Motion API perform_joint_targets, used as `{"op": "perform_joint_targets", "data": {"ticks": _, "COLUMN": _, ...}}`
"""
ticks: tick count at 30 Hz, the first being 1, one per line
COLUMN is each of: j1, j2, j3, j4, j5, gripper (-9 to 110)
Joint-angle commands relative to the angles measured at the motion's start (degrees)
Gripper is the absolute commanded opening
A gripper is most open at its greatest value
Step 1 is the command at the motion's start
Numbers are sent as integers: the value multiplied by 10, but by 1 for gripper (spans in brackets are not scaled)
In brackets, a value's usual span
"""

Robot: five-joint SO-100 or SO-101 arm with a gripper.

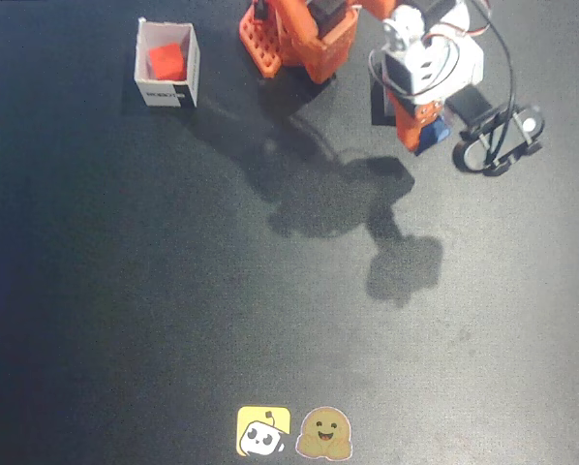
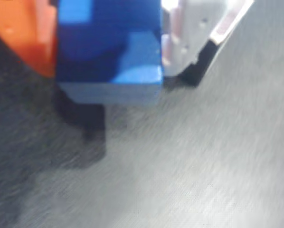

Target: Put the red cube in the right box and the blue cube in the left box.

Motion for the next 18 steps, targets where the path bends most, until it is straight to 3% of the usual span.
{"op": "perform_joint_targets", "data": {"ticks": 1, "j1": -22, "j2": 23, "j3": -6, "j4": 8, "j5": 4, "gripper": 11}}
{"op": "perform_joint_targets", "data": {"ticks": 18, "j1": -168, "j2": 86, "j3": 21, "j4": 69, "j5": 73, "gripper": 12}}
